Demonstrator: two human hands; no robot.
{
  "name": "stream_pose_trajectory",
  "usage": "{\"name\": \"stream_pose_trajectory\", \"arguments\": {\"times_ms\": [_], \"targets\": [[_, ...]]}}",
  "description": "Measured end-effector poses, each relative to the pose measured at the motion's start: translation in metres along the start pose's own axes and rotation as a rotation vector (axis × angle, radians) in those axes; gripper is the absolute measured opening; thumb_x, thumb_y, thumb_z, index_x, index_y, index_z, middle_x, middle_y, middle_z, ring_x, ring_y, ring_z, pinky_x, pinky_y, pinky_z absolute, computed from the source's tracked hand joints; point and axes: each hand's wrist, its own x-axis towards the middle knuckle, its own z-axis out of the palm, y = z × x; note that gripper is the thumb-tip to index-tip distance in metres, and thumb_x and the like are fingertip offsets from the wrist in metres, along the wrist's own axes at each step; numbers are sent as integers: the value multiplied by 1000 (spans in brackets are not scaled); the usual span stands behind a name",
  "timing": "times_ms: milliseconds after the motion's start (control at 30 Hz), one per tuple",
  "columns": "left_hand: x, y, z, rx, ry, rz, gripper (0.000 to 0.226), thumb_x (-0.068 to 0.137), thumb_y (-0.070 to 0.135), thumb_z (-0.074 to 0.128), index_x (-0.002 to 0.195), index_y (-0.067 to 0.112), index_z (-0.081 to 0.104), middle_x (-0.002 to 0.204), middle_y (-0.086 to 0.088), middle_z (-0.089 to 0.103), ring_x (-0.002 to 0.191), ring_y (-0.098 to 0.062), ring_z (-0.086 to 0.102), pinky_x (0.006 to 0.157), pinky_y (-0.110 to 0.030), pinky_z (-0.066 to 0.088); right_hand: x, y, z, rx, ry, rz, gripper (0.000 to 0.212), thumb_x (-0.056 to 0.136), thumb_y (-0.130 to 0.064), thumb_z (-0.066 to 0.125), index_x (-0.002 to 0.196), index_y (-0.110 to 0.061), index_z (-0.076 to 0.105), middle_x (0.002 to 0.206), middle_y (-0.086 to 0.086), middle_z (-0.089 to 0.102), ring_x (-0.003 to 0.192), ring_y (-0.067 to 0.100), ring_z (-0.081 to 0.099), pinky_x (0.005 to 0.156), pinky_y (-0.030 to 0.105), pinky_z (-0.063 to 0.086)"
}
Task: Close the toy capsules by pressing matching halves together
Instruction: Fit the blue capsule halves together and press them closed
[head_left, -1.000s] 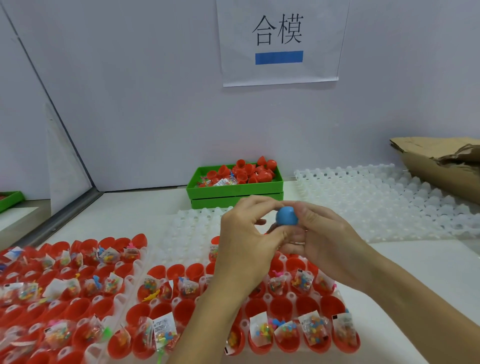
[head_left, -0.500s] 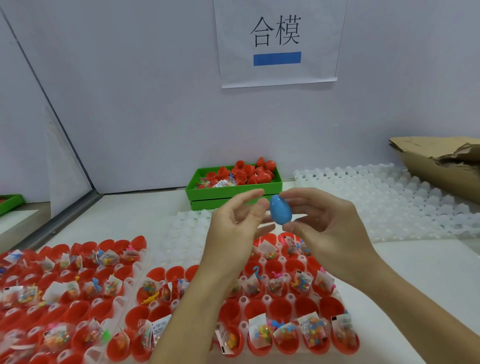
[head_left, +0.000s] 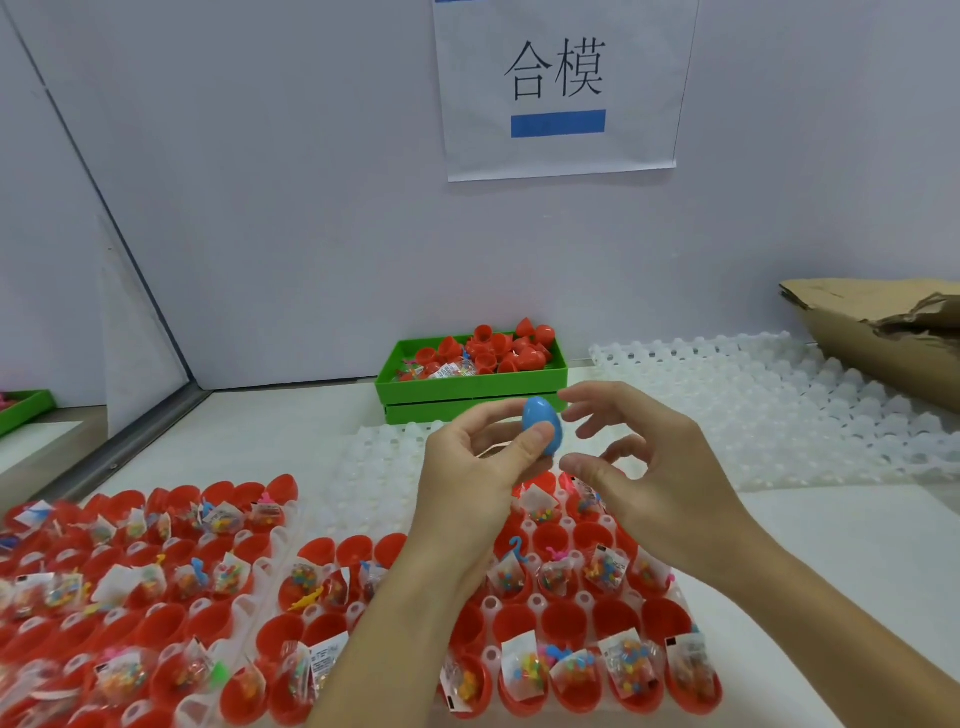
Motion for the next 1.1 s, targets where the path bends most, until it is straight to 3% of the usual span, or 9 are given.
{"name": "stream_pose_trajectory", "arguments": {"times_ms": [100, 267, 500, 800, 933, 1100], "targets": [[2, -3, -3, 105, 92, 0, 20, 79, 19, 80, 95, 26, 71, 91, 2, 77, 81, -12, 74, 73, -24, 59, -1, 2, 0, -21, 9, 37, 46, 81, -8, 78, 115, -34, 62, 100, -18, 66, 95, 5, 63, 71, 18, 55], [0, -5, 0, 200, 36, 18, 14, 80, 23, 80, 90, 29, 73, 87, 10, 76, 83, -7, 73, 75, -24, 59, -1, 6, 1, 1, -46, 72, 47, 81, -9, 78, 119, -32, 61, 102, -16, 66, 93, 5, 63, 69, 20, 55], [-3, -2, 4, 128, -35, -22, 18, 83, 19, 77, 99, 22, 70, 83, 1, 77, 73, -16, 75, 58, -16, 55, -3, 6, 3, -2, -93, 48, 51, 78, -11, 80, 123, -24, 61, 106, -11, 67, 92, 8, 64, 69, 22, 55], [-1, -4, 5, -50, -144, -223, 25, 90, 25, 67, 99, 3, 74, 83, -13, 75, 84, -23, 74, 71, -26, 57, -2, 2, 1, -8, -25, 14, 45, 74, -7, 83, 113, -22, 68, 99, -11, 70, 94, 9, 65, 71, 21, 54], [-1, -6, 5, -7, -128, -200, 25, 93, 21, 62, 102, 0, 74, 88, -10, 76, 85, -19, 72, 75, -26, 55, -2, -3, 3, -51, 0, -29, 45, 70, -4, 85, 109, -22, 71, 96, -13, 71, 92, 6, 65, 74, 24, 54], [-3, -3, 3, 58, -124, -100, 17, 95, 10, 60, 100, 8, 76, 89, -9, 77, 90, -22, 73, 86, -36, 58, -2, -8, 1, -202, 27, -202, 48, 65, -4, 88, 110, -14, 73, 98, -16, 68, 92, 1, 61, 71, 16, 53]]}}
